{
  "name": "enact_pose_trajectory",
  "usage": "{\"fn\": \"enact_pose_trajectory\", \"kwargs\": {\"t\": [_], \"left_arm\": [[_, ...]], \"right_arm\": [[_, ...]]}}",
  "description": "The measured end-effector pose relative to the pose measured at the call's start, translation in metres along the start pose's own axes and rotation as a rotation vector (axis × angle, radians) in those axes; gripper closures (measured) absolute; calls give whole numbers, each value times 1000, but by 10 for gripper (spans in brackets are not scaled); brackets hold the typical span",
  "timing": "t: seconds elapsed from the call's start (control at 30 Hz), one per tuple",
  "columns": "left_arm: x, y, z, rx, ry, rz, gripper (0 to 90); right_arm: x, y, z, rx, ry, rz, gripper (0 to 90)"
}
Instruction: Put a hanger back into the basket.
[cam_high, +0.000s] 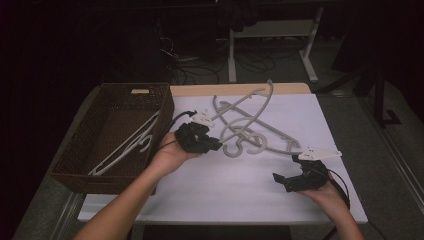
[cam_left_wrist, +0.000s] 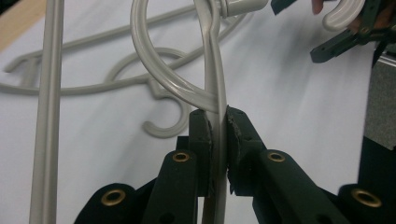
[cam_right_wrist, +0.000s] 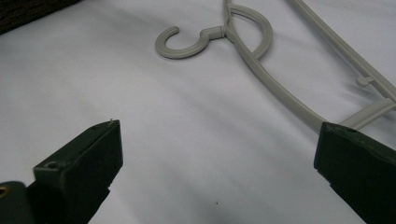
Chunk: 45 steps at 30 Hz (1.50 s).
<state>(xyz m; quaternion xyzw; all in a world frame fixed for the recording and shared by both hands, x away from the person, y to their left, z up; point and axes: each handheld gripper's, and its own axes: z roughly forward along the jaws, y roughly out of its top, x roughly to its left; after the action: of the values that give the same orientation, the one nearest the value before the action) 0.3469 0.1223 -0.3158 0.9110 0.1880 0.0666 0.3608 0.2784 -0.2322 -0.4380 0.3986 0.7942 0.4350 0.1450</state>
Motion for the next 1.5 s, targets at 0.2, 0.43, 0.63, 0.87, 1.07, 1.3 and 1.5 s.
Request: {"fn": "enact_pose_trajectory", "kwargs": {"t": [0.2, 0.43, 0.63, 0.87, 1.07, 1.3, 1.5], "left_arm": [[19, -1, -44, -31, -11, -11, 822], [39, -20, -91, -38, 56, -36, 821], [61, -53, -126, -50, 110, -94, 821], [81, -99, -152, -46, 142, -162, 821], [92, -139, -161, -45, 155, -221, 821], [104, -172, -164, -29, 164, -281, 820], [108, -188, -160, -1, 166, -305, 820]], "right_arm": [[0, 0, 0, -2, 0, -2, 11], [0, 1, 1, 1, 0, 2, 11], [0, 0, 1, 3, -2, 2, 11], [0, 1, 2, 3, -5, 7, 11], [-1, 0, 2, 6, -6, 11, 11], [-1, 0, 3, 10, -7, 14, 11], [-1, 0, 4, 11, -10, 16, 11]]}}
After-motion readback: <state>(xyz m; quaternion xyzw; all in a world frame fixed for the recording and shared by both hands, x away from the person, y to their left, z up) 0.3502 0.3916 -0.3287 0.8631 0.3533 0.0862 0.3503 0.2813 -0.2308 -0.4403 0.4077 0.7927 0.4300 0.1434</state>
